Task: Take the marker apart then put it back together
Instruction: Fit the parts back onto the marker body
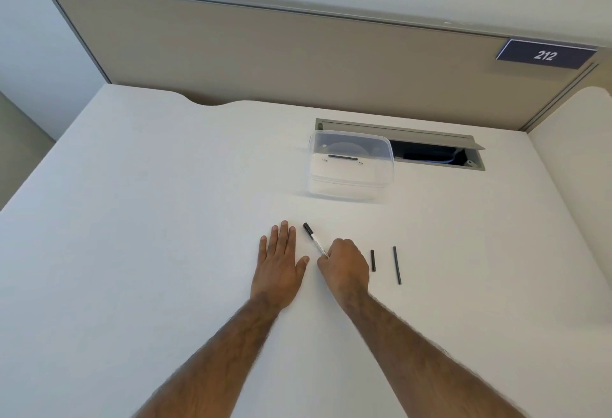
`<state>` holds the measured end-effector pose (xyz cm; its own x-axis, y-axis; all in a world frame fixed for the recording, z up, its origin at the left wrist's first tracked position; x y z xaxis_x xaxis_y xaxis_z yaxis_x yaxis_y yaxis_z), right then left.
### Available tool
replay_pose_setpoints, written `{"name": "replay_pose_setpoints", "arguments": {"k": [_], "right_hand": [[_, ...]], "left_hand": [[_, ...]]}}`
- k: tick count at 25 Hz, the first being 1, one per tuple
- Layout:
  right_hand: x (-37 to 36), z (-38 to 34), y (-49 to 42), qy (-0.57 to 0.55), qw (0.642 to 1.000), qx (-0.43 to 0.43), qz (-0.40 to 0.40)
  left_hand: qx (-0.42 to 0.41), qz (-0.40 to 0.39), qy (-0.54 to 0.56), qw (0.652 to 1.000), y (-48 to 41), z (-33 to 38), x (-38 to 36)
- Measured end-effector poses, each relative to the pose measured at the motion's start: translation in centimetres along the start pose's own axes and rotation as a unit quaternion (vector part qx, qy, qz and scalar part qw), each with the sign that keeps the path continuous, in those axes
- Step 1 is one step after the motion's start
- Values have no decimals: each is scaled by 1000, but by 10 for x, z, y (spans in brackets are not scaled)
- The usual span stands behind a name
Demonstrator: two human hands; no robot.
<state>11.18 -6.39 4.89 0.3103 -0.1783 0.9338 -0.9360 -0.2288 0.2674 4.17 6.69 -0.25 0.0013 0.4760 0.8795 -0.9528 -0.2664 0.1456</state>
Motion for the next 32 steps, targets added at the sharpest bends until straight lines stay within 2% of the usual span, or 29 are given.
{"name": "replay_pose_setpoints", "arguments": {"k": [2, 4, 6, 8, 10, 12, 16, 18, 21, 26, 32], "right_hand": [[2, -2, 6, -6, 1000, 14, 15], [4, -4, 16, -7, 999, 30, 37], [8, -2, 27, -2, 997, 44, 60], [15, 2, 38, 3, 996, 50, 80], [24, 8, 46, 8, 994, 55, 96], [32, 14, 53, 1, 992, 68, 107], [49, 47, 49, -102, 985, 87, 105], [58, 79, 33, -152, 982, 26, 114], [58, 121, 13, -98, 990, -55, 85], [44, 135, 3, -4, 997, -65, 40], [43, 134, -1, 6, 997, -64, 38]], "left_hand": [[22, 20, 113, 993, 0, 5, 8], [52, 51, 276, 958, 2, 14, 19], [116, 16, 471, 874, 6, 28, 25], [174, -41, 594, 784, 11, 38, 27], [180, -91, 655, 728, 14, 44, 31], [166, -124, 688, 696, 18, 52, 36], [199, -81, 732, 647, 25, 64, 39], [225, -48, 743, 628, 29, 69, 37], [236, -31, 750, 617, 37, 74, 34], [240, -16, 743, 625, 45, 83, 25], [242, -5, 739, 628, 43, 88, 27]]}}
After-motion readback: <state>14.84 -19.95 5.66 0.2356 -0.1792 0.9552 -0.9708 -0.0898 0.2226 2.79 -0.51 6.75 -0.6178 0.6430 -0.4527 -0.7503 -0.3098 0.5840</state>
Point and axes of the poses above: each hand's wrist, its own y-axis away from the middle knuckle, its own x-axis out of the back of the hand, z = x × y, the point moved 2 cm from there along -y, towards the middle knuckle, and after that the axes turned 7 degrees about y, right-handed, at the moved point
